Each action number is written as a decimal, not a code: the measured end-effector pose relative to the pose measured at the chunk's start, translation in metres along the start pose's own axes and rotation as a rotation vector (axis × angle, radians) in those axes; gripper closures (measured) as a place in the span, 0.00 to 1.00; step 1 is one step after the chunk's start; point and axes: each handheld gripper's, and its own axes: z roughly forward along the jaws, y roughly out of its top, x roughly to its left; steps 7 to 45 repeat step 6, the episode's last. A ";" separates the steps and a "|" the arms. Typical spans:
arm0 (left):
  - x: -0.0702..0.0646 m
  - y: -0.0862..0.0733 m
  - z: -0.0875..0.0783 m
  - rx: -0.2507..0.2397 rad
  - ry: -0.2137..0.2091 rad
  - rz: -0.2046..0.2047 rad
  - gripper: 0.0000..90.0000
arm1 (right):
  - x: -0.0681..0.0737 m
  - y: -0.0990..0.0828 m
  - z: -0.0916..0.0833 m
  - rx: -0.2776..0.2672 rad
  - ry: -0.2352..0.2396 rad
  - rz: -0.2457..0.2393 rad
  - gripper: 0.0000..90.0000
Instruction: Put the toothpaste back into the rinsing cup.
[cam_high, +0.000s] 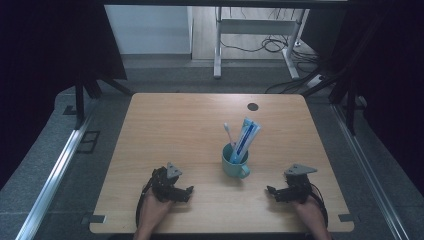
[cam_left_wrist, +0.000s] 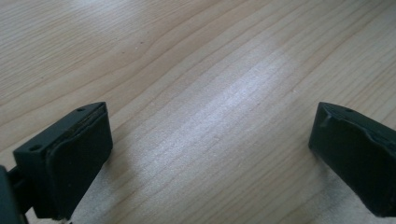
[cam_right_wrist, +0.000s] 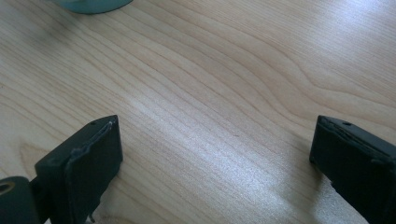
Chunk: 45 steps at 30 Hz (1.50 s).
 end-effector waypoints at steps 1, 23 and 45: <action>0.001 0.000 0.000 0.000 -0.005 -0.016 0.00 | 0.000 0.000 0.000 0.000 0.000 0.000 0.03; 0.000 0.000 0.000 0.003 0.009 -0.027 0.00 | 0.000 0.000 0.000 0.000 0.000 0.000 0.03; 0.000 0.000 0.000 0.003 0.009 -0.027 0.00 | 0.000 0.000 0.000 0.000 0.000 0.000 0.03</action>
